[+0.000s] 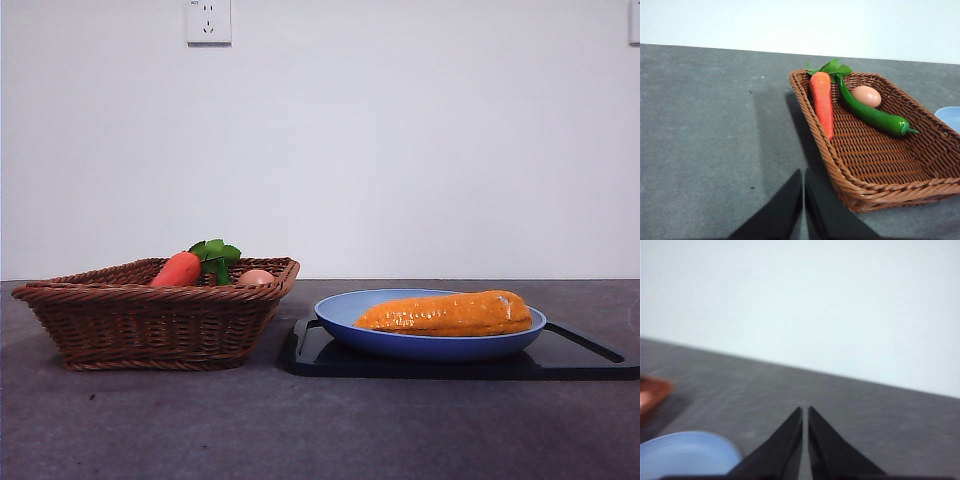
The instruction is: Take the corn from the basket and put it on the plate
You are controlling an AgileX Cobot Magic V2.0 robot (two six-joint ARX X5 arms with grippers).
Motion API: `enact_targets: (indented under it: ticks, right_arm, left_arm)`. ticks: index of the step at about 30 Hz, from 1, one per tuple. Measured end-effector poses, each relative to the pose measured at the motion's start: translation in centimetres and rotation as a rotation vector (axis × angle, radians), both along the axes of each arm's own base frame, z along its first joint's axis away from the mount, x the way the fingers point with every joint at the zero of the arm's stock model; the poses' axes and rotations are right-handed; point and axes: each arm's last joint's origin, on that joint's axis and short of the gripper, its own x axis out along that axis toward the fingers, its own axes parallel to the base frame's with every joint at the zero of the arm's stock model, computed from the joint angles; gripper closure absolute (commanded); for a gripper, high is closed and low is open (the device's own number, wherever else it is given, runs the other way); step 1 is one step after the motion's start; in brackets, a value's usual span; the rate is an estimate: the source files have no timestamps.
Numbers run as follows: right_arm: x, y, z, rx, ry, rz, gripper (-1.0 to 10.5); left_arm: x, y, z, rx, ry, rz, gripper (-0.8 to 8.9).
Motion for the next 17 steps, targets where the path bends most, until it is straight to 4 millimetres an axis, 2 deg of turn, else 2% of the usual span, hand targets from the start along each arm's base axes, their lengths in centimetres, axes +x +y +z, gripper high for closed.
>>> enact_targets:
  ticks: [7,17]
  right_arm:
    - [-1.4,-0.5,-5.9,0.039,-0.030,-0.167,9.4]
    - [-1.9,-0.4,-9.4,0.069,-0.040,-0.174,9.4]
  left_arm:
    - [0.0,0.0,0.0,0.000,0.000,0.000,8.06]
    - [0.0,0.0,0.0,0.000,0.000,0.000,8.06]
